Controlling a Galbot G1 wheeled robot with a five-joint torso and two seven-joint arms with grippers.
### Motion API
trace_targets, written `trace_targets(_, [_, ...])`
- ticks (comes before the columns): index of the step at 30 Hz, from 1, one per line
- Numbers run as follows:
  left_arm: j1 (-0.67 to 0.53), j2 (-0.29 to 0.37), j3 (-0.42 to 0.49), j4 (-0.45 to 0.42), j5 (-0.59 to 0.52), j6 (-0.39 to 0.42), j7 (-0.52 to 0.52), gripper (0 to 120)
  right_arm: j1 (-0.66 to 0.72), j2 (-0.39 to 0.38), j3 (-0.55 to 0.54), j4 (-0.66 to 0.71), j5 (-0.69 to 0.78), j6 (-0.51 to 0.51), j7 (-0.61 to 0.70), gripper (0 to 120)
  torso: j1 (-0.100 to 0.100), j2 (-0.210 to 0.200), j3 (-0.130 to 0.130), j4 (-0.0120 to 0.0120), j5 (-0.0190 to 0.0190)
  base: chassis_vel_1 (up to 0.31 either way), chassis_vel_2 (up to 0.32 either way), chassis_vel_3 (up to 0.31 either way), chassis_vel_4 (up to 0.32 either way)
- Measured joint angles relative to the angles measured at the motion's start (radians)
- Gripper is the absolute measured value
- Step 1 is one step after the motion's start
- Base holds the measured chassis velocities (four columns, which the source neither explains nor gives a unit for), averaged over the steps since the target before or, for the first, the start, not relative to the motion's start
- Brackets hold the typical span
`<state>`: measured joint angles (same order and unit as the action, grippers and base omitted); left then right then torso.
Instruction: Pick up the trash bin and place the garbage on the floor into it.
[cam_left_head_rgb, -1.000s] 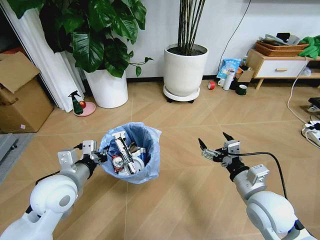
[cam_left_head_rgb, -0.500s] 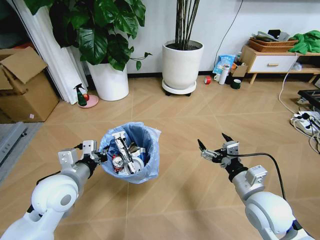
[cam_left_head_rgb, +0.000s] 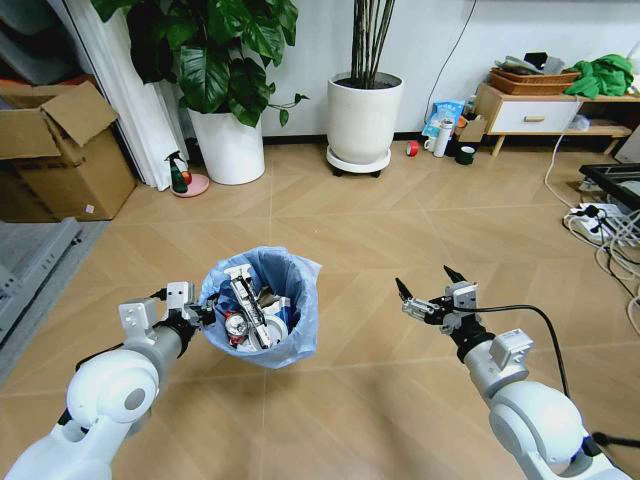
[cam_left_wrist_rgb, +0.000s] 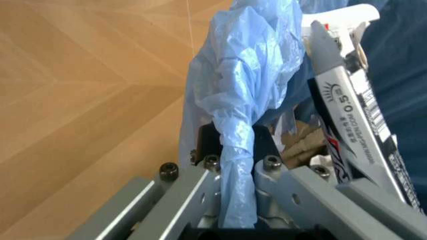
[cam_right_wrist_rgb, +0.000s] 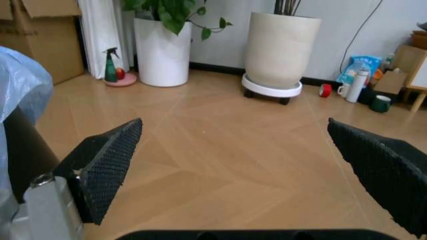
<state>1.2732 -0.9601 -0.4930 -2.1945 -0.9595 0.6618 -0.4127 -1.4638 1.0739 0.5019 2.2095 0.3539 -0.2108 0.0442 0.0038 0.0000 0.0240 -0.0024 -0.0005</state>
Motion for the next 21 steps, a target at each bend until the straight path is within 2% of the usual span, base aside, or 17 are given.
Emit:
trace_targets(16, [0.001, -0.002, -0.002, 0.003, 0.000, 0.000, 0.001, 0, 0.012, 0.001, -0.006, -0.017, -0.001, 0.007, -0.005, 100, 0.000, 0.000, 0.000, 0.0001, -0.0006, 0.204, -0.175, -0.210, 0.168])
trace_targets(19, [0.003, -0.002, -0.002, 0.003, 0.000, 0.000, 0.000, 0, 0.012, 0.003, -0.007, -0.018, -0.002, 0.008, -0.006, 100, 0.000, 0.000, 0.000, 0.0000, 0.0002, 0.200, -0.149, -0.203, 0.163])
trace_targets(21, [0.005, -0.001, -0.003, 0.003, 0.000, 0.000, 0.000, 0, 0.011, 0.004, -0.007, -0.019, -0.003, 0.009, -0.007, 100, 0.000, 0.000, 0.000, 0.0002, -0.0007, 0.195, -0.154, -0.198, 0.184])
